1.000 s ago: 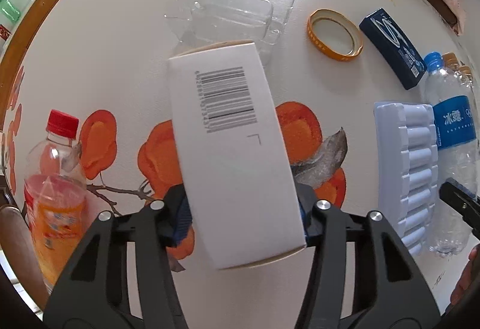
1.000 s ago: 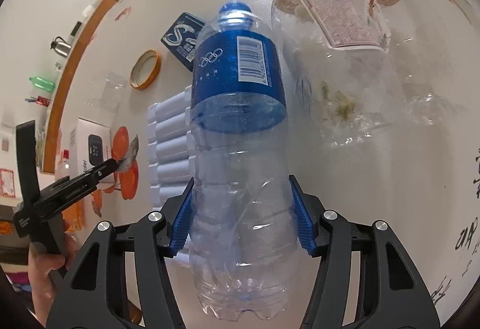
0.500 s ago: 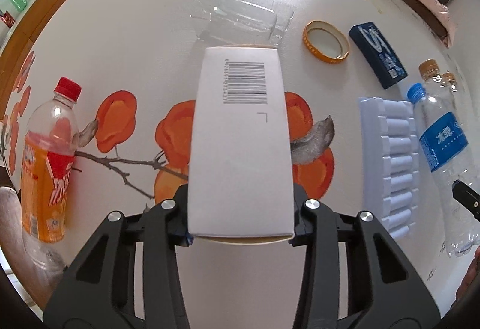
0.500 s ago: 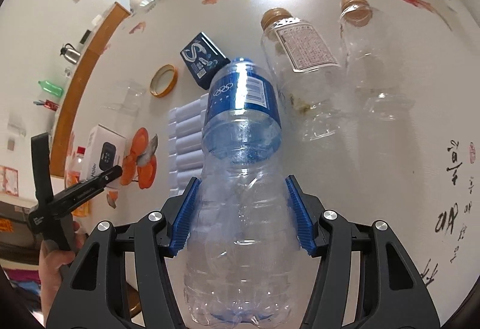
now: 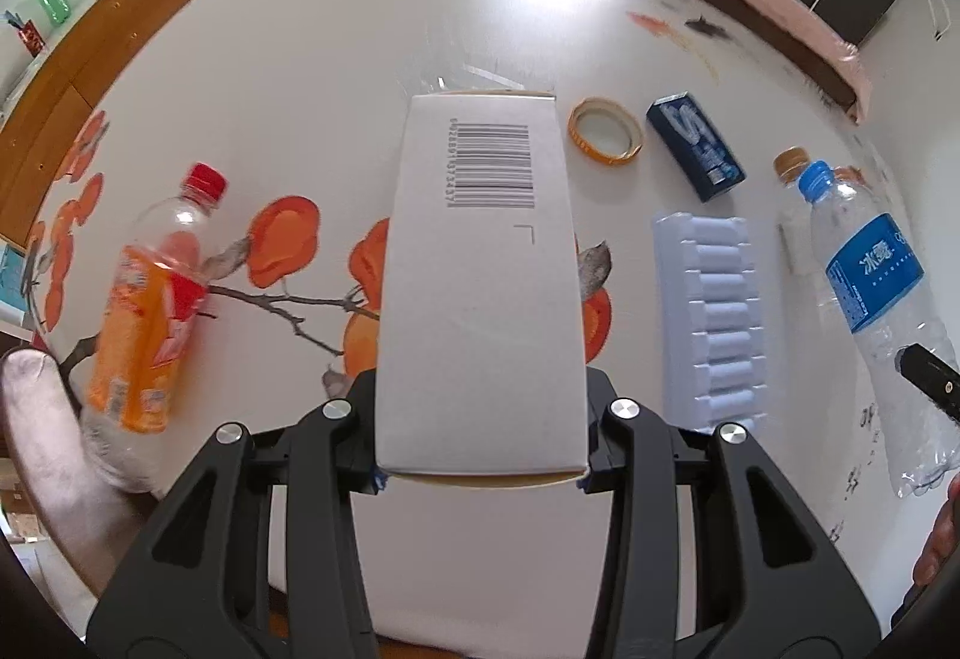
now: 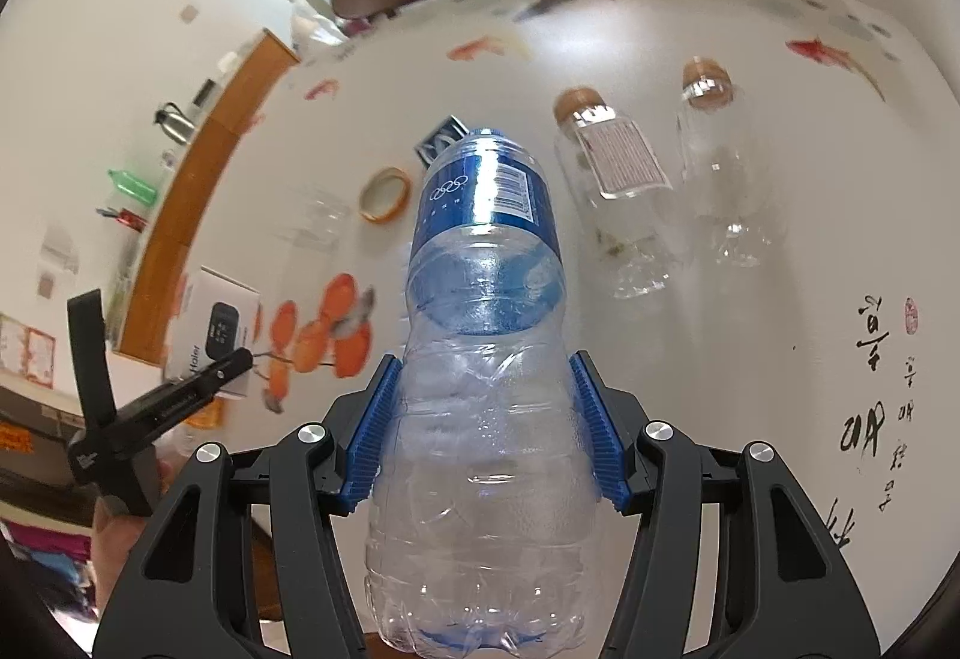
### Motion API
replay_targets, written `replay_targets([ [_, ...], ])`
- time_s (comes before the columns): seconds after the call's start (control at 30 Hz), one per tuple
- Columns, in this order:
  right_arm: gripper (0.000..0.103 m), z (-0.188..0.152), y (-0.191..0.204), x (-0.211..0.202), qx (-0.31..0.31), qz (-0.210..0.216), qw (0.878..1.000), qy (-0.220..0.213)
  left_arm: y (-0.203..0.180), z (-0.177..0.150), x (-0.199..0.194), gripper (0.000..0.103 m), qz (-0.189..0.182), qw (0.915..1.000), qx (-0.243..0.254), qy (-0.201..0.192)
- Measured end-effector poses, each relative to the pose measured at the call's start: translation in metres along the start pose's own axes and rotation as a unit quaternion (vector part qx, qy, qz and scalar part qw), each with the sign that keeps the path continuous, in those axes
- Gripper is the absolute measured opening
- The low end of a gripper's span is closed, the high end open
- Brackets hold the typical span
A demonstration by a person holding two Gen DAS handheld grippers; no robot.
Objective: Collect trash
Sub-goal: 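Carry the box and bottle over the trash bin with both tools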
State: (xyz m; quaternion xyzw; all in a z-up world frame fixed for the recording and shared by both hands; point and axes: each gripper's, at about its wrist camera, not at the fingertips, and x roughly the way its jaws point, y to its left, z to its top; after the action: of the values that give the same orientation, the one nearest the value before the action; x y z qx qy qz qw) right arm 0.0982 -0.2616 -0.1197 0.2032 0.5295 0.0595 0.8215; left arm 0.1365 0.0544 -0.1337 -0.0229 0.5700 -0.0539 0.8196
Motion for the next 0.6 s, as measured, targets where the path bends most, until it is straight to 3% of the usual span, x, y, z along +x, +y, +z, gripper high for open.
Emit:
replay_targets([
  [0.17, 0.058, -0.001, 0.027, -0.014, -0.028, 0.026, 0.999, -0.006, 0.004, 0.004, -0.033, 0.039, -0.001, 0.9995, -0.011, -0.030],
  [0.37, 0.058, -0.001, 0.087, -0.012, -0.089, 0.071, 0.993, 0.006, 0.031, -0.010, -0.087, 0.039, 0.014, 0.9966, -0.035, -0.073],
  [0.5, 0.058, -0.010, 0.144, -0.009, -0.148, 0.118, 0.982, 0.024, 0.058, -0.027, -0.123, 0.039, 0.038, 0.9922, -0.065, -0.100],
  [0.6, 0.058, -0.024, 0.194, -0.006, -0.198, 0.163, 0.966, 0.046, 0.088, -0.051, -0.155, 0.039, 0.065, 0.9851, -0.104, -0.120],
])
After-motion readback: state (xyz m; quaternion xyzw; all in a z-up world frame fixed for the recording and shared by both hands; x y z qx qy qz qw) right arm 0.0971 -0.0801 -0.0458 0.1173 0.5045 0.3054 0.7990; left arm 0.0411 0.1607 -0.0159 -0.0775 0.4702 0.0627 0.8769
